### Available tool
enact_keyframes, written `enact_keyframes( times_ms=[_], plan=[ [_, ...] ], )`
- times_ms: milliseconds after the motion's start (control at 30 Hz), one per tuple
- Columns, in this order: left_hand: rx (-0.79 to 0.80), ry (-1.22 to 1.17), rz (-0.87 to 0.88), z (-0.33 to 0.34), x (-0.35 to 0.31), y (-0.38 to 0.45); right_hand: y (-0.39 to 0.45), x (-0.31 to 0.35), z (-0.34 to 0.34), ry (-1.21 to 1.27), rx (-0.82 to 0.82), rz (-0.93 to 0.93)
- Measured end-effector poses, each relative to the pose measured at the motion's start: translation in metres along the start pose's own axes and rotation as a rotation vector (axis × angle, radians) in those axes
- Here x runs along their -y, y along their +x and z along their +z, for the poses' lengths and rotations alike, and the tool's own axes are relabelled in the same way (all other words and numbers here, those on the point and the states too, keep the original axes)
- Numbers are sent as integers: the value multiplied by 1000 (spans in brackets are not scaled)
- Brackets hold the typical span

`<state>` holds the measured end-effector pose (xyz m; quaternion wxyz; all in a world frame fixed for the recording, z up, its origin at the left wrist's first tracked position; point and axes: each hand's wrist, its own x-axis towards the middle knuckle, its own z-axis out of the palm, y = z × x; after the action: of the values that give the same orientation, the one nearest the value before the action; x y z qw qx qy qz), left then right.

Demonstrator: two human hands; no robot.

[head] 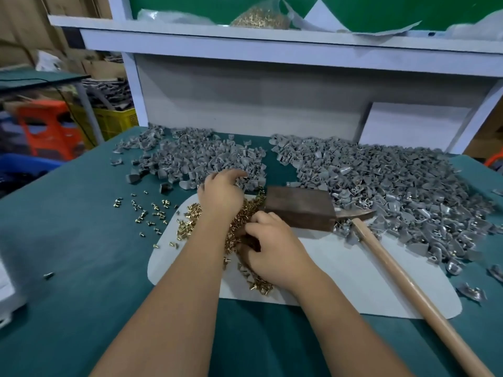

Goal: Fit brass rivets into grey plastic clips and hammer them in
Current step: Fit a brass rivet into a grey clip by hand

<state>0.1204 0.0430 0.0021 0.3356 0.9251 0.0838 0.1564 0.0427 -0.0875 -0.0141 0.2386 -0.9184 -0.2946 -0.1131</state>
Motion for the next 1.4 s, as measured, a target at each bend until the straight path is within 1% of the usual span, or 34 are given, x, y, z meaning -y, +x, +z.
enact_keyframes(
  times_ms=[100,133,167,233,300,400,500,567,633,700,767,833,867,933,1067,1167,1333,1400],
  plan=[
    [198,231,44,8,6,13,1,0,-1,35,10,14],
    [206,274,65,12,10,14,2,0,0,14,26,10],
    [173,273,78,15,13,15,3,1,0,-12,41,3],
    [60,195,82,17,18,15,4,1,0,-35,50,-2],
    [-24,144,74,18,19,14,3,0,0,1,54,12],
    [-98,97,50,17,18,11,2,4,-1,54,40,11],
    [-154,53,45,13,18,8,1,9,-2,7,50,-18],
    [-162,-1,35,9,18,6,1,10,-3,-31,56,-29],
    [-150,-120,9,2,15,4,0,11,-6,-75,25,-33],
    [-153,-237,-7,-6,8,2,0,11,-7,-221,-6,-18],
    [-139,-449,-1,-12,-3,0,1,10,-8,-319,15,17],
    [-80,-692,25,-15,-16,-4,1,12,-8,-283,28,28],
    [-40,-776,41,-15,-21,-7,0,12,-8,-245,32,28],
    [11,-862,65,-12,-27,-13,-1,12,-8,-178,34,21],
    [78,-884,67,-1,-21,-21,-1,10,-9,-96,17,-9],
    [74,-842,61,2,-13,-24,-2,10,-12,18,-37,27],
    [73,-845,68,0,-10,-25,-3,2,-13,131,-129,100],
    [82,-831,75,0,-10,-26,-2,-2,-13,171,-112,123]
  ],
)
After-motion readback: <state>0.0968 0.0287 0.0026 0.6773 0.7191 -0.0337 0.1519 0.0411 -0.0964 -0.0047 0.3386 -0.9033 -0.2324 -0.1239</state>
